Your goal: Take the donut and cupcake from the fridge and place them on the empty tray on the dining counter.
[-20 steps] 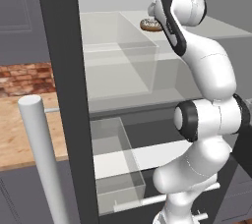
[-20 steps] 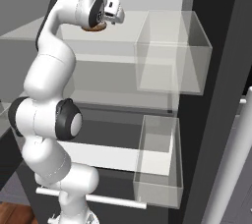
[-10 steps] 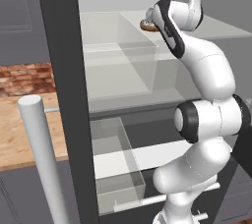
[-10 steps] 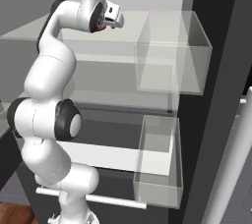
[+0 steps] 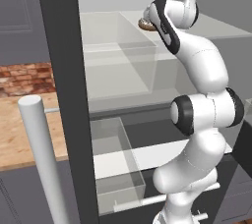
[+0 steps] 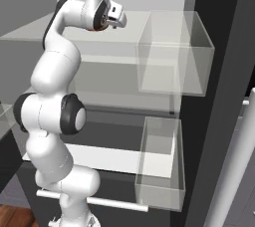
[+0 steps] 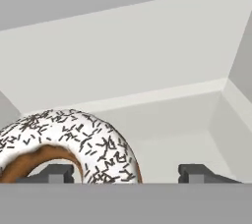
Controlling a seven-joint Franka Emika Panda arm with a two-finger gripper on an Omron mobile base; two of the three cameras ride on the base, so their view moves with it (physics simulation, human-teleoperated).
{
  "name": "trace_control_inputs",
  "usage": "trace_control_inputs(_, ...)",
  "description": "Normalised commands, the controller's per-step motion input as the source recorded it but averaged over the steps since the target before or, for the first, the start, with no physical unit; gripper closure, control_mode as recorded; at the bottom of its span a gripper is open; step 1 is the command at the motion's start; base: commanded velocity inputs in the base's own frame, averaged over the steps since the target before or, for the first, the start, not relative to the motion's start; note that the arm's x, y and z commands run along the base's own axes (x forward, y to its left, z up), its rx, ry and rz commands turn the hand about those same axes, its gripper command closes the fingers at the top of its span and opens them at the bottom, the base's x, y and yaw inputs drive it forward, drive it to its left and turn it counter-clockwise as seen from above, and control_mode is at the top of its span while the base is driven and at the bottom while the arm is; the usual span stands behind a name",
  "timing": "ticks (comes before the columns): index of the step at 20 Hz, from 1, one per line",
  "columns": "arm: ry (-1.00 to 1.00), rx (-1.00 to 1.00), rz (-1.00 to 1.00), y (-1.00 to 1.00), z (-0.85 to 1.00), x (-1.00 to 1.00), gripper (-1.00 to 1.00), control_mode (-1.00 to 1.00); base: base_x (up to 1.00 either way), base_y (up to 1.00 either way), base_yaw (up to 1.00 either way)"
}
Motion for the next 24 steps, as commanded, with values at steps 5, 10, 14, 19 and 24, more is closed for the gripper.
trace_control_inputs(5, 0.16, 0.0, 0.0, 0.16, -0.49, 0.0, 1.0, -1.0, 0.0, 0.0, 0.0)
trace_control_inputs(10, 0.1, 0.0, 0.0, 0.24, -0.66, -0.12, 1.0, -1.0, 0.0, 0.0, 0.0)
trace_control_inputs(14, -0.15, 0.0, 0.0, 0.02, -0.54, -0.55, 1.0, -1.0, 0.0, 0.0, 0.0)
trace_control_inputs(19, -0.28, 0.0, 0.0, 0.0, -0.75, -0.34, 1.0, -1.0, 0.0, 0.0, 0.0)
trace_control_inputs(24, -0.35, 0.08, 0.0, 0.0, -0.01, -0.24, 1.0, -1.0, 0.0, 0.0, 0.0)
